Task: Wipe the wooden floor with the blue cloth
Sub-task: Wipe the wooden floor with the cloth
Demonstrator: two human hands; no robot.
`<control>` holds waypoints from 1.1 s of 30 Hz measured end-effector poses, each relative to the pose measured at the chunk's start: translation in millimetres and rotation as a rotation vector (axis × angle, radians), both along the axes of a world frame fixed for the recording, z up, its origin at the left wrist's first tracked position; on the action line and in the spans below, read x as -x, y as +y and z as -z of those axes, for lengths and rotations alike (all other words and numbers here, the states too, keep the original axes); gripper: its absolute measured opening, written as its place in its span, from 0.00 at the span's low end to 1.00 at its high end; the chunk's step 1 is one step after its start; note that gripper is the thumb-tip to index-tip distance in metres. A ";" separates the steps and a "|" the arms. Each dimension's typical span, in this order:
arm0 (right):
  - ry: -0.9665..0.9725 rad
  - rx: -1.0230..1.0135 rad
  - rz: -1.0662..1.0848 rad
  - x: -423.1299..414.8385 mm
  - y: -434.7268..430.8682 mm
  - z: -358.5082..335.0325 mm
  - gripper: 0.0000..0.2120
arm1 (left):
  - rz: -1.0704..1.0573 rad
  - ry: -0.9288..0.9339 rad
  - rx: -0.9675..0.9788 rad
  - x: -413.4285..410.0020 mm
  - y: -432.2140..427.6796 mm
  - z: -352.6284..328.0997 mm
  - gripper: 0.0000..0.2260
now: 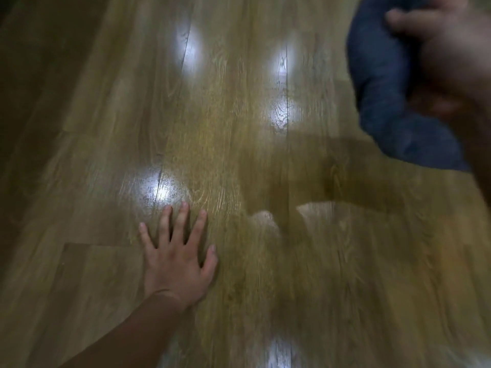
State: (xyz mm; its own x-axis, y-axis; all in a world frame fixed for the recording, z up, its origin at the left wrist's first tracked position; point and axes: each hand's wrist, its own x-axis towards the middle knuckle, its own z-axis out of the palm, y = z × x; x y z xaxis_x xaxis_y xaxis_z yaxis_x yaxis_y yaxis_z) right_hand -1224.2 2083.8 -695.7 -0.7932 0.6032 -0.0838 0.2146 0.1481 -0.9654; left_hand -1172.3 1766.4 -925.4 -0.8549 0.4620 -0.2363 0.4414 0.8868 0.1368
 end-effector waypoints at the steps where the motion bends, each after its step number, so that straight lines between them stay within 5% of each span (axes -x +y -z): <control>1: -0.017 0.022 -0.061 7.7 -12.3 8.0 0.06 | -0.002 0.002 0.002 0.5 0.2 0.5 0.31; 5: -0.108 0.208 -0.276 48.8 -94.2 81.5 0.19 | 0.000 0.014 0.013 -0.4 -0.4 3.0 0.31; 9: -0.193 0.198 -0.384 59.6 -149.4 138.3 0.15 | -0.010 0.051 -0.019 -0.3 -1.0 5.7 0.30; 15: -0.067 0.237 -0.160 40.2 -34.4 121.2 0.12 | 0.007 0.035 -0.012 0.3 -2.2 4.9 0.31; 18: -0.456 -0.113 -0.096 16.1 40.6 132.3 0.15 | -0.002 0.037 -0.023 0.9 -1.7 5.6 0.31; 20: -0.779 -0.439 -0.050 6.6 63.5 152.0 0.30 | 0.007 0.039 -0.024 0.8 -1.0 6.5 0.31; 25: -0.682 -0.978 -0.443 9.0 3.9 217.2 0.36 | 0.010 0.064 -0.052 0.2 -2.8 10.4 0.31; 30: -0.723 -0.994 -0.383 12.3 -24.3 229.6 0.37 | 0.019 0.063 -0.015 1.7 0.0 11.5 0.31; 33: -0.592 -1.075 -0.453 0.5 -94.9 233.2 0.38 | 0.011 0.044 -0.019 2.2 -1.2 9.3 0.30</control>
State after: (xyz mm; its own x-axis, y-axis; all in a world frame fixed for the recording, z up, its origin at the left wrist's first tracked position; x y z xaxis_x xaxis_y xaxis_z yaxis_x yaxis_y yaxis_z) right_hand -1224.7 1988.9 -928.9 -0.9513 0.2774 -0.1343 0.2913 0.9517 -0.0971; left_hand -1174.5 1765.2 -934.7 -0.8589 0.4757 -0.1897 0.4574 0.8792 0.1336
